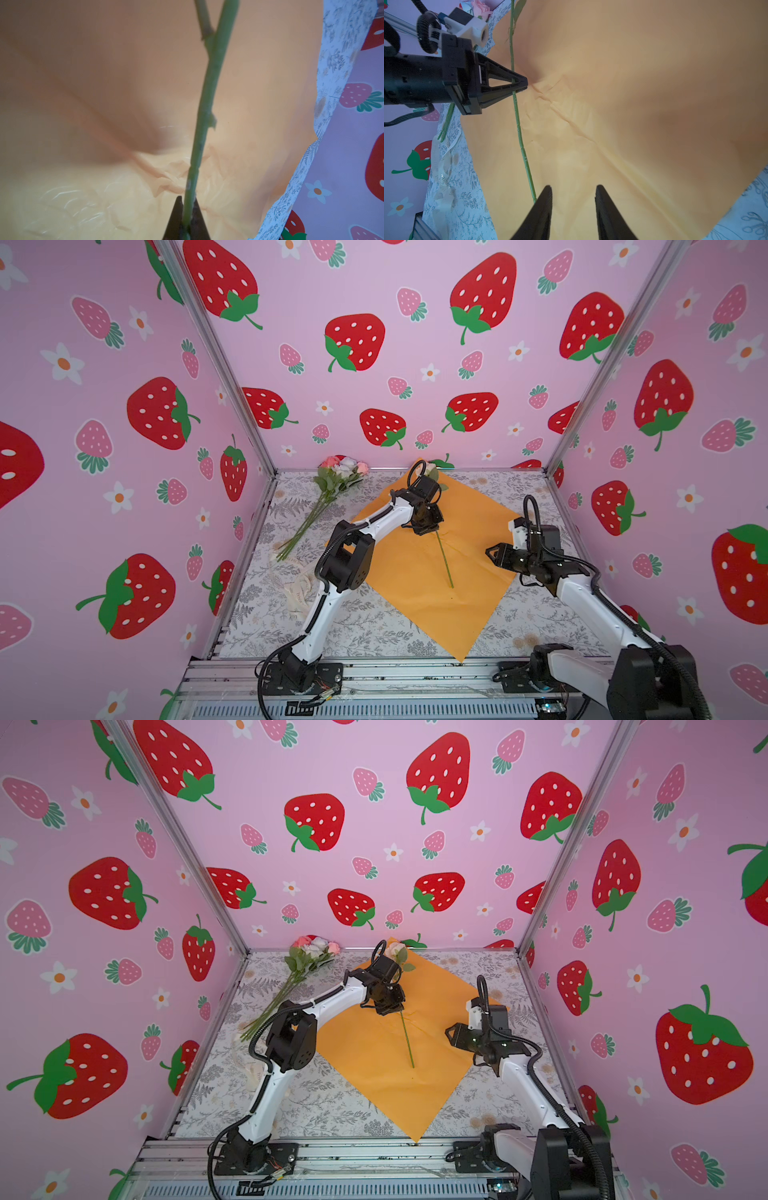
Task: Tie the bouquet of fake flowers
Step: 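Grasp one rose stem with the left gripper and carry it onto the sheet, then lay the rose on the sheet center, open left gripper, withdraw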
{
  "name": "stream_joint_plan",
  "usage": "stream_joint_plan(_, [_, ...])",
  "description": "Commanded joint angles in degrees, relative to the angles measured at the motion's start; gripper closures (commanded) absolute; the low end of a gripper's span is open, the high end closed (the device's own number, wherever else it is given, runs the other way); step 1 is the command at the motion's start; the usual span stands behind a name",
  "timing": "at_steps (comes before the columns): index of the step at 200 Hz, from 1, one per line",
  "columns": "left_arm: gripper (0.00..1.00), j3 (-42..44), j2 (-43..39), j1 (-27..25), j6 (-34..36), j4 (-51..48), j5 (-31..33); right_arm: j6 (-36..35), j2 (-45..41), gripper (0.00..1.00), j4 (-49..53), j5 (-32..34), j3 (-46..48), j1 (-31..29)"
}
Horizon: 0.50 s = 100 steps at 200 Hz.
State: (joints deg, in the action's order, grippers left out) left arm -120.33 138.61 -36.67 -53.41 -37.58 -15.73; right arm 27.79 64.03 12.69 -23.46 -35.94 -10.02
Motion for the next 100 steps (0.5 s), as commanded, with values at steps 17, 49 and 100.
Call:
stream_joint_plan(17, [0.97, -9.0, 4.2, -2.0, 0.1, -8.4, 2.5, -0.4, 0.5, 0.62, 0.8, -1.0, 0.4, -0.1])
stream_joint_plan(49, [0.96, -9.9, 5.5, -2.8, -1.1, -8.5, 2.9, -0.5, 0.5, 0.62, 1.1, -1.0, 0.5, -0.1])
stream_joint_plan(100, [0.89, -12.3, 7.4, -2.8, -0.8, -9.8, 3.6, -0.7, 0.6, 0.62, 1.1, -1.2, 0.5, -0.1])
